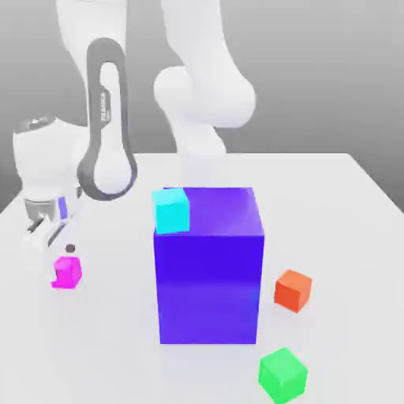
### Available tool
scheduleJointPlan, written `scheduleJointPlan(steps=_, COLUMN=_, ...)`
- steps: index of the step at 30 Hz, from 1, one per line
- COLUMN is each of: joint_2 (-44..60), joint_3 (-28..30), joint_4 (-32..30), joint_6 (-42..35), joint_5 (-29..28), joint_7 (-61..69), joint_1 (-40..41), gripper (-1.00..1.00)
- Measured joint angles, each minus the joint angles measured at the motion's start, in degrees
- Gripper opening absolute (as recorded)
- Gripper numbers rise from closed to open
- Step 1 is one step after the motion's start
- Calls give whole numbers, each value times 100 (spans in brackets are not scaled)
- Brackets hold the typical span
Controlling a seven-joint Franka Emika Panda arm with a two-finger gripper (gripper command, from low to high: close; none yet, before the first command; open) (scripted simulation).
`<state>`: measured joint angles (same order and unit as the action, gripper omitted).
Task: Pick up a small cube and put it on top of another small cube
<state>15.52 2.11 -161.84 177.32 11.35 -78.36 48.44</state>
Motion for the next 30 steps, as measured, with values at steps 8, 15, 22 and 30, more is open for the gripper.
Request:
scheduleJointPlan(steps=8, joint_2=-130, joint_3=59, joint_4=-26, joint_6=-97, joint_5=-83, joint_7=-74, joint_1=-45, gripper=-100)
scheduleJointPlan(steps=15, joint_2=-1363, joint_3=504, joint_4=-191, joint_6=-1131, joint_5=-1020, joint_7=-685, joint_1=-361, gripper=-100)
scheduleJointPlan(steps=22, joint_2=-669, joint_3=-186, joint_4=1107, joint_6=-1259, joint_5=-977, joint_7=399, joint_1=-904, gripper=-100)
scheduleJointPlan(steps=30, joint_2=218, joint_3=-1241, joint_4=2732, joint_6=-1378, joint_5=-1301, joint_7=1373, joint_1=-1590, gripper=-100)
